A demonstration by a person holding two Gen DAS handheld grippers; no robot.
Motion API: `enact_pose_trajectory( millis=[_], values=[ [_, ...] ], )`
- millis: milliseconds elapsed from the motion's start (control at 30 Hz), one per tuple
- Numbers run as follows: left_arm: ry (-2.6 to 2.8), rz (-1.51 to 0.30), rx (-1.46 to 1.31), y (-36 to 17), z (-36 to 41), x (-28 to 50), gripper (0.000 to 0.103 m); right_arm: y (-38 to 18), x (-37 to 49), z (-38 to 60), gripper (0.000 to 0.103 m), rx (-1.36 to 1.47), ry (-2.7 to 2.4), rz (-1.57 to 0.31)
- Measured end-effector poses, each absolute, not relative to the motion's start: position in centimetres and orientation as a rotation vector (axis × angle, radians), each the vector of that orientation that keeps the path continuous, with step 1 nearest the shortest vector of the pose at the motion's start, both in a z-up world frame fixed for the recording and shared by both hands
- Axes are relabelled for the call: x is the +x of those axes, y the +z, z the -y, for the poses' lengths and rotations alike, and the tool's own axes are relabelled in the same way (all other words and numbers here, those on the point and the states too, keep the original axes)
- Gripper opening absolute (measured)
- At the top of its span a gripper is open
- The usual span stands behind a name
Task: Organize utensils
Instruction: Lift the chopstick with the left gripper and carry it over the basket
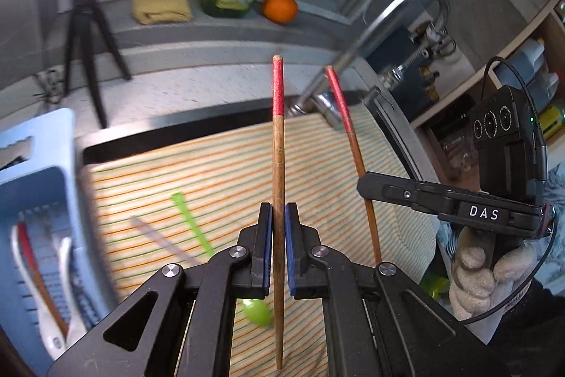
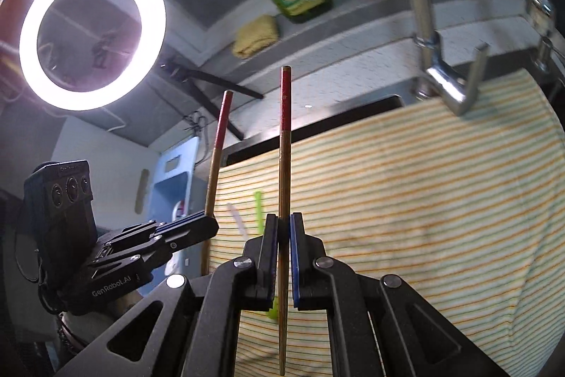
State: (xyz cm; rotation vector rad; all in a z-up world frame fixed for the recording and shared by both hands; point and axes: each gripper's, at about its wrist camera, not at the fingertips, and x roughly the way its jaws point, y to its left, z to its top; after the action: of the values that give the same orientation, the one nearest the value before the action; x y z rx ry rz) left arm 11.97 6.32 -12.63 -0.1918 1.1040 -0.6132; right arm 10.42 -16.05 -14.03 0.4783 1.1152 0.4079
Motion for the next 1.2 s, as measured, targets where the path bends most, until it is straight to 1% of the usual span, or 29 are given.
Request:
enact_pose_trajectory(
  millis=[200,500,867,1200],
  values=[
    [-0.503,-1.061,-0.249,-11.8,-11.7,10.8,0.005,-12.4,10.9,11.2,0.006,0.43,0.506,-1.103],
    [-0.355,-1.049,-0.301,-12.4,-19.4,8.2,0.005,-12.1,11.6,4.2,0.006,0.386,0.623,-1.118],
    [-0.222,-1.086,-0.351,-15.6,-25.7,7.4,0.005,-15.4,12.6,-4.5,0.006,0.367,0.678,-1.221],
    [-0.165,-1.143,-0.332,-17.9,-27.2,7.7,0.005,-19.1,13.4,-9.5,0.006,0.341,0.679,-1.311]
  ],
)
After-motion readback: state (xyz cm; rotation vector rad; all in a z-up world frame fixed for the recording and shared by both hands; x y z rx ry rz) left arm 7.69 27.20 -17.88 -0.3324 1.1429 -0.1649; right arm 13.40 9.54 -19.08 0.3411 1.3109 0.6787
